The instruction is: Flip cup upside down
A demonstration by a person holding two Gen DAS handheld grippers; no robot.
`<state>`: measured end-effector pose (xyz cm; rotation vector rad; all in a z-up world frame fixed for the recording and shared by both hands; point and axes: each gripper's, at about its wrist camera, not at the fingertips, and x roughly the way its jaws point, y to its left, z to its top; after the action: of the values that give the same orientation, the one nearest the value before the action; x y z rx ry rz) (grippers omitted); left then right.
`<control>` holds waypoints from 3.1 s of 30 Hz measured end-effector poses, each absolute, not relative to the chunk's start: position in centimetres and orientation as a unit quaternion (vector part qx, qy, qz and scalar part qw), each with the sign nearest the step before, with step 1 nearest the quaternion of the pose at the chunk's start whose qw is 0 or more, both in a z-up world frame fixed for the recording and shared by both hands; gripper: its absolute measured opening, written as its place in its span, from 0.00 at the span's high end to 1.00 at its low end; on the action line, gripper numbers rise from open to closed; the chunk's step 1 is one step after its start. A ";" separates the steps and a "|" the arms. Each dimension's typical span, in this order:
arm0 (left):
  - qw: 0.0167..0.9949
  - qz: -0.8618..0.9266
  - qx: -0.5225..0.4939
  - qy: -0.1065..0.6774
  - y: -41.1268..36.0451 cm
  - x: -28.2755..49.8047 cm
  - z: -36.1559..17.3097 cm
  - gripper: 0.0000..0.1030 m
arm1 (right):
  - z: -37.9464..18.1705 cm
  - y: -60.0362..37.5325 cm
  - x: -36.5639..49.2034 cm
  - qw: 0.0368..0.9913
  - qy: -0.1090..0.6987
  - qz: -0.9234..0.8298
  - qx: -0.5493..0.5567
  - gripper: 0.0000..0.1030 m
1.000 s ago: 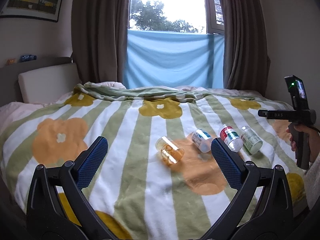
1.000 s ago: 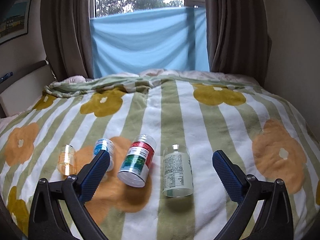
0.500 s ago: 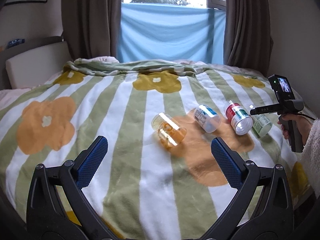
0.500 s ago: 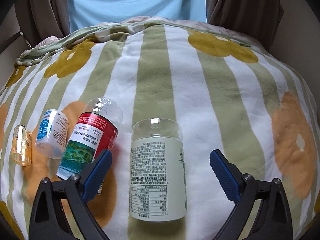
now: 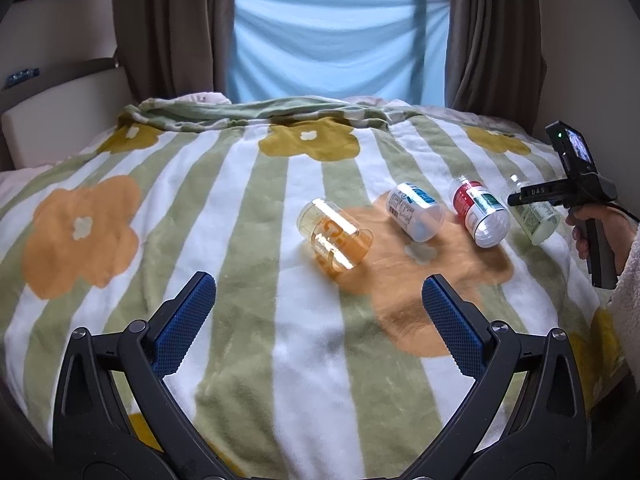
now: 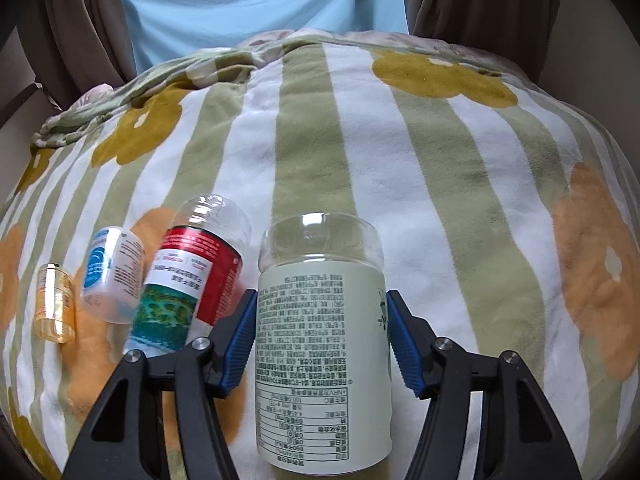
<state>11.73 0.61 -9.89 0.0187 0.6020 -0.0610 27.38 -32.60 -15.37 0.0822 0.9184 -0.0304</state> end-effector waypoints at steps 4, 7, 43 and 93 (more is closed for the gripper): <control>0.954 -0.032 0.007 0.299 0.9 10.9 -9.7 0.00 | -11.4 -31.6 24.2 0.912 0.408 0.001 0.036 0.44; 0.954 -0.027 0.011 0.298 1.1 10.0 -9.4 0.00 | -9.3 -30.5 21.9 0.917 0.393 0.025 0.054 0.44; 0.952 0.020 -0.028 0.303 7.4 4.3 -8.5 0.00 | -20.7 -8.1 18.3 0.815 0.560 0.138 0.049 0.06; 0.714 -0.018 -0.145 0.685 -4.9 23.4 -19.8 0.41 | -15.4 -23.9 4.3 0.922 0.292 0.255 0.014 0.00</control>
<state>23.43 -4.89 -19.77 -0.3202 1.5176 -0.0388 4.27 -23.91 -15.39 0.0286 0.5995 0.5227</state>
